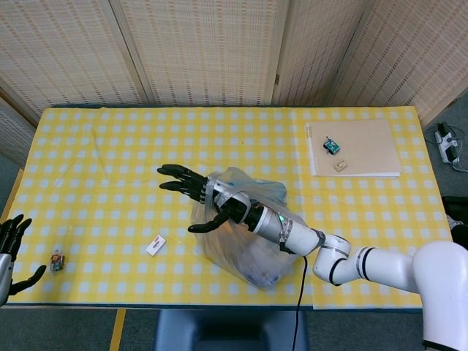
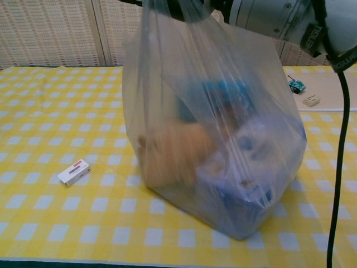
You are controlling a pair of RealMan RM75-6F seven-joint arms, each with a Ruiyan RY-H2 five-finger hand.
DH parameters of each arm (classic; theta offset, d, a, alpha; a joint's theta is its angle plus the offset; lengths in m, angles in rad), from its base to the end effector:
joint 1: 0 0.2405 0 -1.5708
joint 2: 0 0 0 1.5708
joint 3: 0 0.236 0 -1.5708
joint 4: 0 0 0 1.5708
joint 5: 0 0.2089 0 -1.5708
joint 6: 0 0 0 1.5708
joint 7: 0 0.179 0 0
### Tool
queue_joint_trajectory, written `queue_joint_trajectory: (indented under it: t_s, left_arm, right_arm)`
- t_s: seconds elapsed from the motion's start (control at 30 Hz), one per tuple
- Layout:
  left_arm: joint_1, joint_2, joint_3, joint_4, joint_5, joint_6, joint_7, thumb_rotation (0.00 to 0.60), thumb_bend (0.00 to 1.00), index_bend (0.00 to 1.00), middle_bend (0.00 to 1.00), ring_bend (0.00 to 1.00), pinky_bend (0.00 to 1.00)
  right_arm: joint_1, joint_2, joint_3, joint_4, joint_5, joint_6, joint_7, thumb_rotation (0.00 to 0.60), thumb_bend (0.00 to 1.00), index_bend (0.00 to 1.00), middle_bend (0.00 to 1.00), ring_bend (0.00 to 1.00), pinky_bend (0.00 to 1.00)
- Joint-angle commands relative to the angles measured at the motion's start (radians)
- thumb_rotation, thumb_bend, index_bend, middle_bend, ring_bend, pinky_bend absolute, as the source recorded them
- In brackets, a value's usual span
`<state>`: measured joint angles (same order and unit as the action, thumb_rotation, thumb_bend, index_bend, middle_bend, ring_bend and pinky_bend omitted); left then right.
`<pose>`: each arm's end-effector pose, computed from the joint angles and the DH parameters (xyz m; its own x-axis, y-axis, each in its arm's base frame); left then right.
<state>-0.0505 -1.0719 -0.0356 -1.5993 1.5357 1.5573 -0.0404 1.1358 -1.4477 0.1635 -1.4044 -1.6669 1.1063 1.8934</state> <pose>-0.2957 0.2015 0.1736 0.4146 -0.0444 0.9089 0.9095 -0.0128 -0.4155 0.0593 -0.3565 0.0176 -0.4484 -0.8938 -0.0048 -0.2697 0.1404 -0.9527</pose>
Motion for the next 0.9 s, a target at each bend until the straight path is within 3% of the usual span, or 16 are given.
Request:
queue_joint_trajectory:
  t_s: [0.03,0.1,0.17,0.2,0.27,0.33,0.43,0.5,0.73,0.9]
  left_arm:
    - [-0.001,-0.001,0.0,0.0,-0.001,-0.003,0.003,0.6,0.27,0.0,0.06,0.02,0.0]
    - [-0.002,-0.002,0.0,-0.001,-0.001,-0.005,0.005,0.6,0.28,0.0,0.06,0.02,0.0]
    - [-0.002,-0.002,0.0,-0.002,-0.001,-0.005,0.007,0.6,0.28,0.0,0.06,0.02,0.0]
    - [-0.002,-0.002,0.0,-0.002,-0.001,-0.004,0.007,0.6,0.28,0.0,0.06,0.02,0.0]
    - [-0.001,-0.002,-0.001,-0.002,-0.002,-0.003,0.005,0.6,0.28,0.0,0.06,0.02,0.0]
    - [0.001,0.0,-0.002,-0.002,-0.003,0.0,0.003,0.6,0.28,0.0,0.06,0.02,0.0]
    - [0.001,0.001,-0.003,0.0,-0.004,0.0,-0.003,0.6,0.28,0.0,0.06,0.02,0.0]
    - [0.0,0.001,-0.002,0.0,-0.002,-0.003,-0.005,0.6,0.28,0.0,0.06,0.02,0.0]
    - [-0.001,-0.001,0.001,-0.002,0.005,-0.003,0.003,0.6,0.28,0.0,0.06,0.02,0.0]
    - [0.0,-0.003,0.001,-0.004,0.003,-0.005,0.01,0.6,0.28,0.0,0.06,0.02,0.0]
  right_arm:
    - [-0.005,0.013,0.007,-0.023,0.023,-0.002,0.038,0.6,0.22,0.0,0.05,0.11,0.02]
    - [-0.01,0.007,0.024,-0.036,0.068,-0.016,0.058,0.6,0.22,0.05,0.13,0.16,0.17]
    - [-0.015,-0.003,0.043,-0.045,0.111,-0.027,0.059,0.6,0.22,0.18,0.25,0.26,0.4]
    - [-0.019,-0.009,0.058,-0.05,0.144,-0.039,0.06,0.6,0.22,0.26,0.31,0.33,0.47]
    - [-0.023,-0.013,0.078,-0.059,0.185,-0.058,0.056,0.6,0.23,0.46,0.5,0.51,0.58]
    - [-0.033,-0.021,0.102,-0.07,0.236,-0.072,0.026,0.6,0.24,0.6,0.62,0.62,0.68]
    - [-0.05,-0.029,0.133,-0.098,0.298,-0.087,-0.025,0.6,0.3,0.73,0.75,0.72,0.89]
    - [-0.059,-0.026,0.147,-0.116,0.319,-0.098,-0.061,0.6,0.35,0.77,0.79,0.76,0.98]
    - [-0.082,0.008,0.185,-0.183,0.335,-0.153,-0.084,0.6,0.43,0.79,0.85,0.8,1.0]
    - [-0.08,0.083,0.265,-0.291,0.357,-0.186,-0.138,0.6,0.43,0.79,0.85,0.8,1.0]
